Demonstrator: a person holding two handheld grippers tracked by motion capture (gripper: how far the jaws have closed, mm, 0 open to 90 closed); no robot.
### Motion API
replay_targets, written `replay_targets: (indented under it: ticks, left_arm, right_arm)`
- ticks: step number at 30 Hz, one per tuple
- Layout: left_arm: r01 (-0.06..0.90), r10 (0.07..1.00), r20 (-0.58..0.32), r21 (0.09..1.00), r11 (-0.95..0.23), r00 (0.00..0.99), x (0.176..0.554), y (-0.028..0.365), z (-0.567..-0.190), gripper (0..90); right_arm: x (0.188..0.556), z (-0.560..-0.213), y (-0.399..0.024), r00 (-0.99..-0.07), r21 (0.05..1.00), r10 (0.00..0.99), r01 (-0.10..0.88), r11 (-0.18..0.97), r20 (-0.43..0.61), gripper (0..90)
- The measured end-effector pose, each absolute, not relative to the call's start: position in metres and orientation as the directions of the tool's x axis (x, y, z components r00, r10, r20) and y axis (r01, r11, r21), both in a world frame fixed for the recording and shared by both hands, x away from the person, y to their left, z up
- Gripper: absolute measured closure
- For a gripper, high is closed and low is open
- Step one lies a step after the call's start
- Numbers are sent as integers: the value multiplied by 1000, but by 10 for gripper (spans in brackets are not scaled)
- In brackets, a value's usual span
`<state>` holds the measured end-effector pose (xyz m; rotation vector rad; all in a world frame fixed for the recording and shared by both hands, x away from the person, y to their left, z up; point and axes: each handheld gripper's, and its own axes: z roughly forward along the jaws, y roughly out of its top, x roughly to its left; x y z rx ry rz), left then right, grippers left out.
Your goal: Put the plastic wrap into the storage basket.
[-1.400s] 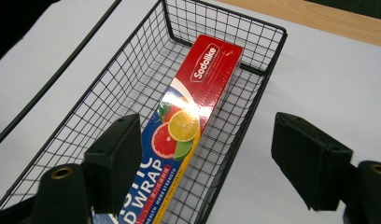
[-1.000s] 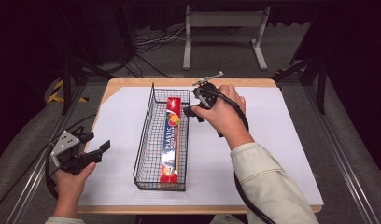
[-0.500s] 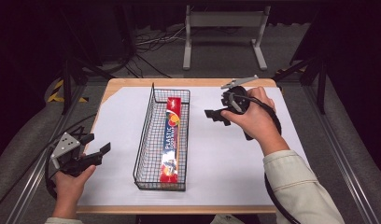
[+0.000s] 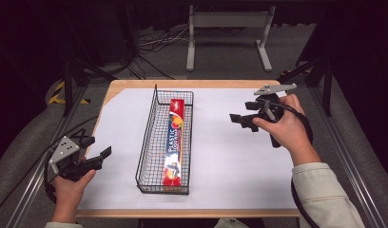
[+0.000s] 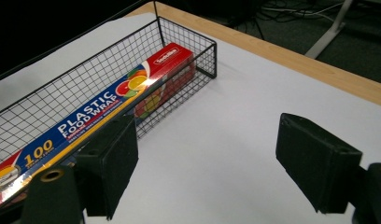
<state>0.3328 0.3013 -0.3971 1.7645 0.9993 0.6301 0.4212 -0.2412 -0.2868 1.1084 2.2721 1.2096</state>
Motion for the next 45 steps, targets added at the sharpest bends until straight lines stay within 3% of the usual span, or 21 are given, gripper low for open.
replay_targets:
  ticks: [8, 24, 45]
  left_arm:
    - [345, 843, -29, 920, -188, 536, 333, 300, -400, 263]
    - [343, 836, -33, 920, -188, 548, 324, 302, -404, 261]
    - [359, 825, -33, 910, -209, 564, 319, 300, -416, 257]
  right_arm:
    - [410, -300, -279, -598, 851, 800, 447, 274, 56, 202]
    - [389, -354, -307, -590, 881, 803, 422, 214, 87, 199]
    - [367, -421, -320, -628, 853, 777, 431, 295, 48, 147]
